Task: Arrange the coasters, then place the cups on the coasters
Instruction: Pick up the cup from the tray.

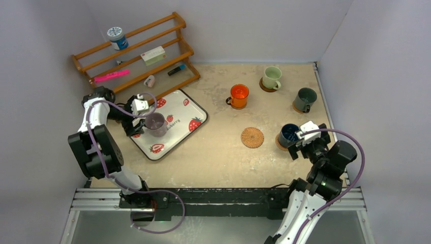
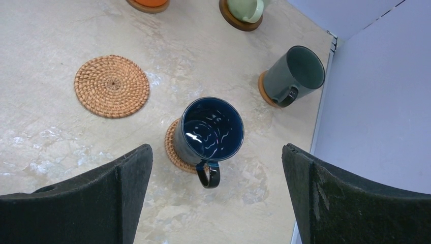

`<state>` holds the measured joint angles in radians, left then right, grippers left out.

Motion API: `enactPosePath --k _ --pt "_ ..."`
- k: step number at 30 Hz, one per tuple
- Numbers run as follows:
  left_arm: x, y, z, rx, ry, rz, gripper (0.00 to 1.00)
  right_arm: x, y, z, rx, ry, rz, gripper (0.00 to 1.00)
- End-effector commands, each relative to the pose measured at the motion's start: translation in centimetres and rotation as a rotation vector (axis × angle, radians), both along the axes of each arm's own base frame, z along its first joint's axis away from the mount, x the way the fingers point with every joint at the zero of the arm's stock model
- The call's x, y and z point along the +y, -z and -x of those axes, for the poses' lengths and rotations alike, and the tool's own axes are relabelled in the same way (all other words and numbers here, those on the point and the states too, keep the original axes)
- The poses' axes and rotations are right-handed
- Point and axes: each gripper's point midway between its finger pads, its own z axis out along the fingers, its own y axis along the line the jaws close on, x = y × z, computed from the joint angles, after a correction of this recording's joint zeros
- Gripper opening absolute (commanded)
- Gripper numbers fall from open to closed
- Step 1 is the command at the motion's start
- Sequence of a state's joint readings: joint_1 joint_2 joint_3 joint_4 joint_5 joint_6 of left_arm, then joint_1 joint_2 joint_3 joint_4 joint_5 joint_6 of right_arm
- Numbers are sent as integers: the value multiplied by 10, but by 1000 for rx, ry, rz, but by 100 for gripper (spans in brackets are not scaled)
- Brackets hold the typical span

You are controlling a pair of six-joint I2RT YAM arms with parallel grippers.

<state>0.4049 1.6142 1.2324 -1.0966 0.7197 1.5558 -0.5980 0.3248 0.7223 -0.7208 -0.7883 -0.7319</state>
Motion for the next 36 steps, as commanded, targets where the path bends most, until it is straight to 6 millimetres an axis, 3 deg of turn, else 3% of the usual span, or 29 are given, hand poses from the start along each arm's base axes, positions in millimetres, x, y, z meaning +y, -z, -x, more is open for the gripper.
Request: enactPosePath --k 1,11,19,24,29,36 --pt "-4 -4 -5 -42 85 28 100 7 -3 3 -12 -32 -3 99" --pt "-6 11 -9 -4 107 73 100 8 -3 4 -13 -37 -1 99" --pt "-32 13 22 45 260 180 100 9 -4 4 -16 -42 3 99" --pt "-44 14 26 28 275 201 100 9 -3 5 -15 -43 3 99" --pt "-61 16 19 16 245 188 100 10 -3 5 -16 -45 4 99" --pt "-76 17 -8 -48 82 147 100 10 -4 5 -19 -48 9 99"
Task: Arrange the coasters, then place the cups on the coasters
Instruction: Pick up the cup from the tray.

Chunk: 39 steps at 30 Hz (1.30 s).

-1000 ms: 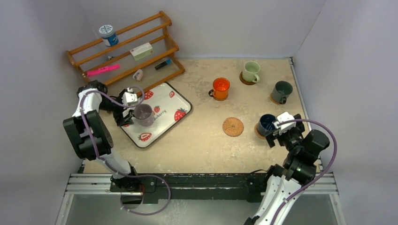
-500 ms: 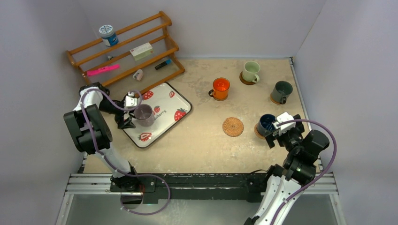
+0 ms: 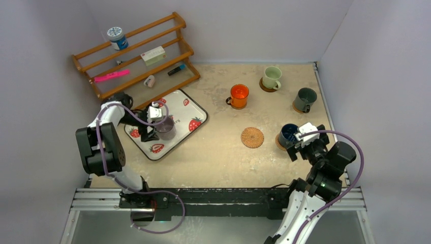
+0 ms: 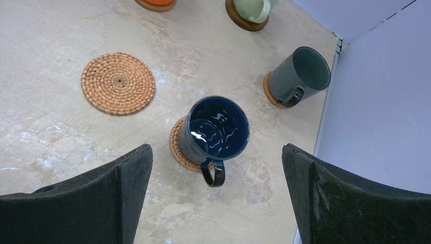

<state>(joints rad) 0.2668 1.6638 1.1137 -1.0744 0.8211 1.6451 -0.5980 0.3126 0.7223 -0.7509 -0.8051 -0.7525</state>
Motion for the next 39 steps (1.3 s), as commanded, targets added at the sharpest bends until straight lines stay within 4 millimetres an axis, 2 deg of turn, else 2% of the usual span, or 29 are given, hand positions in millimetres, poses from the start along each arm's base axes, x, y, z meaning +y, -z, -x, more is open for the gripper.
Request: enactPosePath --k 1,6,12,17,23,28,39 --pt "-11 -19 -28 -93 -146 39 100 5 -6 1 -24 -27 7 99" --pt "-16 -35 -32 -111 -217 84 100 5 -5 2 -24 -28 12 99" --pt "-26 -45 -12 -133 -163 107 100 6 -6 2 -27 -29 13 99" --pt "-22 -44 -14 -148 -198 87 100 6 -6 2 -27 -29 13 99" --pt "-18 -33 -13 -124 -211 60 100 6 -6 2 -27 -29 14 99" --pt "-6 -24 -28 -134 -322 17 100 6 -6 2 -28 -29 14 99" --pt "-1 -35 -53 -117 -557 94 100 6 -6 2 -27 -29 13 99"
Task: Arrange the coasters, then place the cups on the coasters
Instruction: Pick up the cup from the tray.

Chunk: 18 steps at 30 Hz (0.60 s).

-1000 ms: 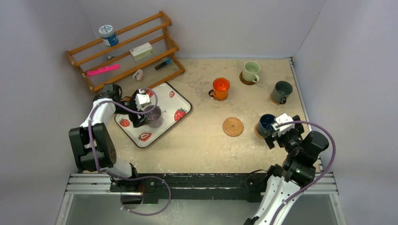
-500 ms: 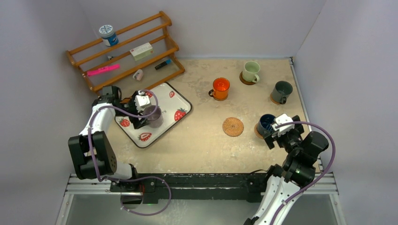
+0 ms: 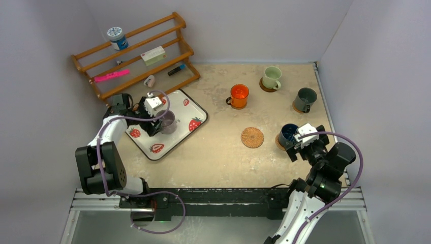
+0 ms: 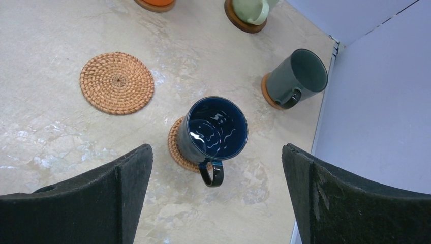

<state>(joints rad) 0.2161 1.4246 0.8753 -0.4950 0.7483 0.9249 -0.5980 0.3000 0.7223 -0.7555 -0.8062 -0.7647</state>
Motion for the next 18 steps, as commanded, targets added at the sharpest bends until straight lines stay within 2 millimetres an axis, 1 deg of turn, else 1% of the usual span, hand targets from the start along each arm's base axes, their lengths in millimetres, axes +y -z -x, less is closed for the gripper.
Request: enactPosePath --k 1,3,5,8,11,12,15,18 --pt "1 -22 -21 -58 -119 55 100 5 -5 1 -17 -25 -2 99" --pt "2 -24 -22 -58 -146 62 100 5 -5 1 -17 -26 -1 99" --pt "7 -31 -26 -85 -188 50 100 5 -4 1 -16 -26 -2 99" --pt "30 -49 -36 -185 -321 -19 100 6 -5 2 -18 -28 1 99" --pt "52 -76 -47 -292 -479 -40 100 6 -4 2 -18 -29 1 99" --pt "56 -79 -49 -298 -516 -38 100 6 -4 2 -18 -29 1 99" --pt "59 -85 -52 -284 -536 -28 100 6 -4 2 -20 -31 4 99" --pt "48 -82 -52 -252 -464 14 100 7 -4 3 -19 -31 4 99"
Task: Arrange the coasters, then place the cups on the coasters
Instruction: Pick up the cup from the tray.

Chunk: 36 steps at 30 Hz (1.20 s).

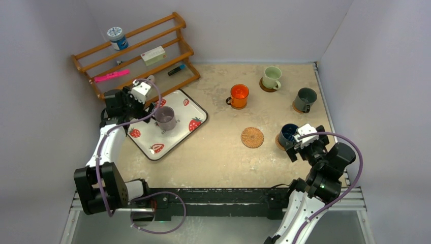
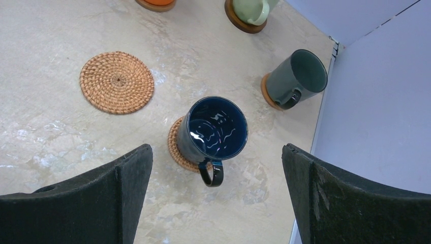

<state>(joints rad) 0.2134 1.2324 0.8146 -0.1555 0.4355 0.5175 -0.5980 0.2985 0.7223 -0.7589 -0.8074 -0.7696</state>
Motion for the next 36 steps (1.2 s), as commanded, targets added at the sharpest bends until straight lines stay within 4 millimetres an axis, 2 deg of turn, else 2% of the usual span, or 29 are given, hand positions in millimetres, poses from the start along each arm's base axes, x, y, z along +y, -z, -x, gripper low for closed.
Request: enactPosePath --k 1,7,12,19,24,30,36 --pt "-5 -14 -11 -22 35 59 100 6 -5 2 -22 -30 3 99" --pt "-26 0 2 10 350 33 100 7 -4 3 -23 -33 8 99" --pt "-21 5 8 -19 514 -63 100 7 -4 3 -24 -34 9 99" --pt "-25 32 18 15 752 -153 100 7 -5 3 -25 -34 10 99" --pt "-19 38 4 -40 794 -228 99 7 -4 3 -25 -35 10 99" --pt "-22 42 0 -32 880 -226 99 8 -4 3 -26 -37 12 99" --pt "-25 61 9 19 948 -237 98 8 -4 4 -27 -38 13 99"
